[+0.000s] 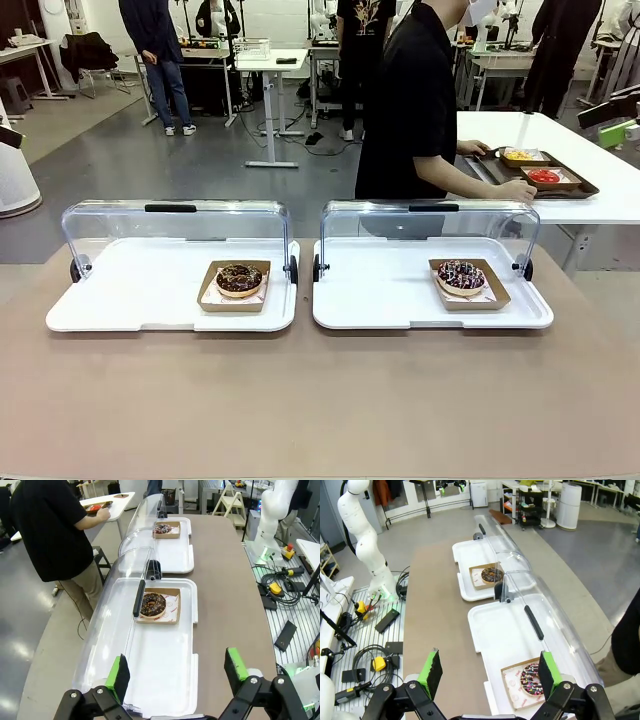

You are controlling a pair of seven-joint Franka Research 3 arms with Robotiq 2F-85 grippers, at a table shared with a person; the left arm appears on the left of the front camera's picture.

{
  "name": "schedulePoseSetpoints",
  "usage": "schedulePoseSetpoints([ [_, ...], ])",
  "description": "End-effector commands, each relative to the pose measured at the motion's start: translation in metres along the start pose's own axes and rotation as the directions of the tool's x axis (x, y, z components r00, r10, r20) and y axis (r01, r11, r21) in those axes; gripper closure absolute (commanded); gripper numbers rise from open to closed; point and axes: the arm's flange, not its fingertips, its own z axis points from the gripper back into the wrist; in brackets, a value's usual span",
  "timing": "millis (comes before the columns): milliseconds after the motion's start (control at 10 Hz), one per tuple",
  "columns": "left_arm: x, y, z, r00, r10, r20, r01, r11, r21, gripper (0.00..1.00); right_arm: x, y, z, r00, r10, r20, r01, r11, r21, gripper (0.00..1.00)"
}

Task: Provide the desired donut to the person.
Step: Place the picked Paper togo box onto the Handle tray extended by the person.

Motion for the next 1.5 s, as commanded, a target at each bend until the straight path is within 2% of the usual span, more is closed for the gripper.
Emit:
schedulePoseSetpoints([
  [0,0.0014,-0.0006,0.0007,1.0,0.001,0.002,-0.001,1.0,-0.002,0.01,0.0013,0.0013,-0.0004,1.0,0.002,0.006,-0.002,1.0,0.0,0.0],
  [1400,0.0014,-0.0006,0.0007,1.0,0.001,0.002,-0.001,1.0,-0.002,0.01,0.0013,0.0013,-0.0004,1.0,0.002,0.006,-0.002,1.0,0.0,0.0],
])
